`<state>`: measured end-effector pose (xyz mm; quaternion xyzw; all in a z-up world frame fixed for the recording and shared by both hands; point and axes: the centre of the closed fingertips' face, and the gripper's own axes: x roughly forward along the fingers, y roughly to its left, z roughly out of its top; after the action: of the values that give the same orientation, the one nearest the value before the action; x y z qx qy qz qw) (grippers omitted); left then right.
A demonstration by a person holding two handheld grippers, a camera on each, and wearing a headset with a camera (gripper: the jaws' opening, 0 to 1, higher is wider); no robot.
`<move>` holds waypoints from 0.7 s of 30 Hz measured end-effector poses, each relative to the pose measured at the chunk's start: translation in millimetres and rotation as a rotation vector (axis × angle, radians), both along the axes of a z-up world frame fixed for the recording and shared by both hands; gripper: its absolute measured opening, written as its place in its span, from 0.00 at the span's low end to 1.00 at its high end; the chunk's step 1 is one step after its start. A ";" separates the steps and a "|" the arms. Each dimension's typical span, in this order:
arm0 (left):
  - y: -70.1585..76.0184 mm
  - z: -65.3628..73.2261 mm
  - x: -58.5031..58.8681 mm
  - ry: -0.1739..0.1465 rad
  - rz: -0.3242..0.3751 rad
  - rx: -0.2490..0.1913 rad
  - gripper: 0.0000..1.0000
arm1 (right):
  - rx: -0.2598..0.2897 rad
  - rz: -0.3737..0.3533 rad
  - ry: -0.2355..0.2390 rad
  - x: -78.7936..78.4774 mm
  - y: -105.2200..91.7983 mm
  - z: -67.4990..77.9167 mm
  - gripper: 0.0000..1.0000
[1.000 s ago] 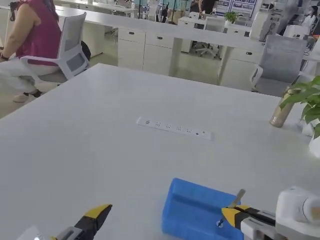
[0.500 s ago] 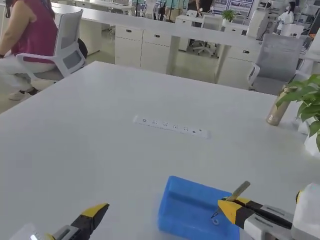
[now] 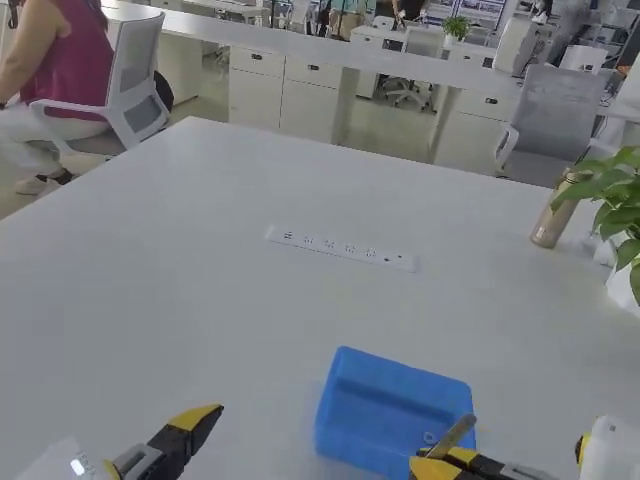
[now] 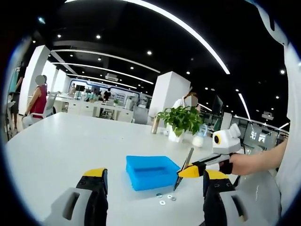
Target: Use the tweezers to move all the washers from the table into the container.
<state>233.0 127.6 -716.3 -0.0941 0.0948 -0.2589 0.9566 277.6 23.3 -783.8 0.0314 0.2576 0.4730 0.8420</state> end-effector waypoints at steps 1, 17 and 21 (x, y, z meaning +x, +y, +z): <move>0.2 -1.0 0.0 0.003 0.000 0.006 0.84 | -0.005 0.000 0.007 -1.7 0.3 -4.9 0.03; -1.3 -9.5 -0.5 0.035 -0.012 0.039 0.83 | -0.029 -0.022 0.052 -2.0 -9.7 -31.3 0.03; -0.8 -10.0 -0.5 0.034 -0.011 0.044 0.83 | -0.052 -0.006 0.037 -3.1 -9.3 -33.0 0.03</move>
<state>232.5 126.8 -726.4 -0.0767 0.1172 -0.2601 0.9554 274.5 14.0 -816.7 0.0188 0.2854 0.4630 0.8390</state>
